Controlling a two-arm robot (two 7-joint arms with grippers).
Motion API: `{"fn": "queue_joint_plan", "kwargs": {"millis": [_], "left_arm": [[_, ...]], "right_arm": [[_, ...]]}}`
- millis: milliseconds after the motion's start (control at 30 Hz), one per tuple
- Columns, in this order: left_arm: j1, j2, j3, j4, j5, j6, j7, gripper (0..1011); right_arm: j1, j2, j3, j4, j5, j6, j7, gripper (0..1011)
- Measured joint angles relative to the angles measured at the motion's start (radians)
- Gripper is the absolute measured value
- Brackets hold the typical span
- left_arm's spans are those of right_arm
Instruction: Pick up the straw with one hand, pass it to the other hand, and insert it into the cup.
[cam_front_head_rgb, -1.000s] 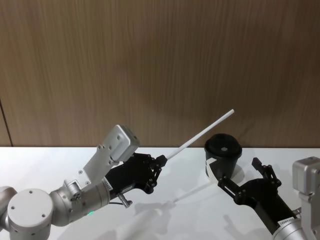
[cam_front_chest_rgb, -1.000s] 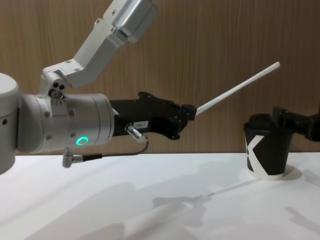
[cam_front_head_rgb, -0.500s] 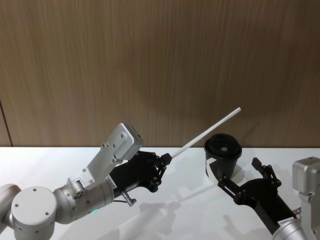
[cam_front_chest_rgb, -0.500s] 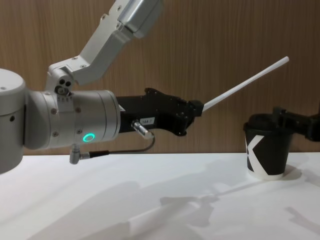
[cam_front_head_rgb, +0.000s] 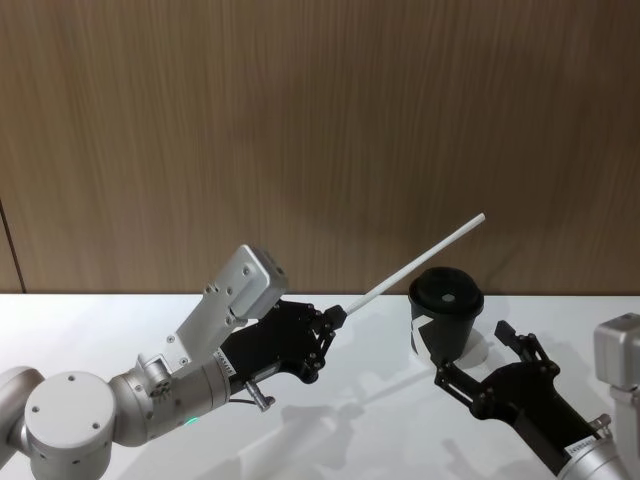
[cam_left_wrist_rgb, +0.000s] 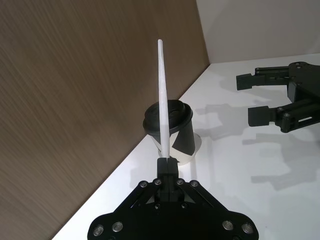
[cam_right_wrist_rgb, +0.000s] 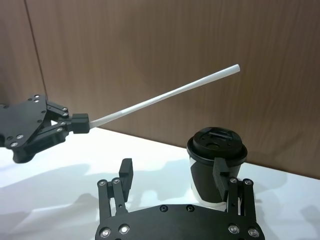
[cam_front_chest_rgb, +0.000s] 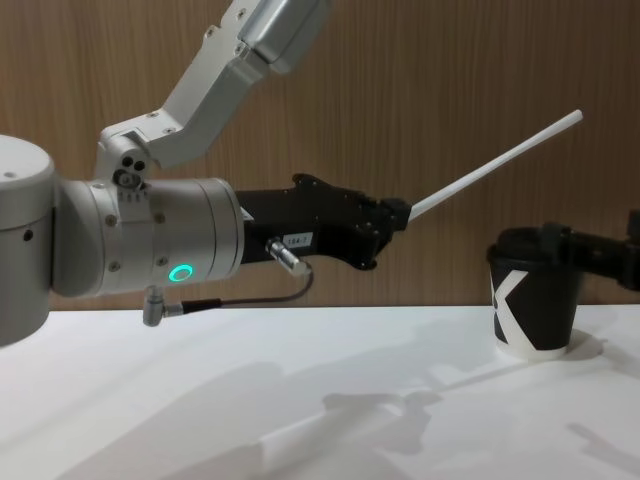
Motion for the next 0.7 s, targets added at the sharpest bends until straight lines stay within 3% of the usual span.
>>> {"fn": "queue_joint_plan", "kwargs": {"millis": [700], "left_arm": [[-0.002,-0.001,0.001,0.001,0.0,-0.002,-0.001,0]], "right_arm": [[0.07,0.088,0.052,0.046,0.135,0.011,0.187,1001]]}}
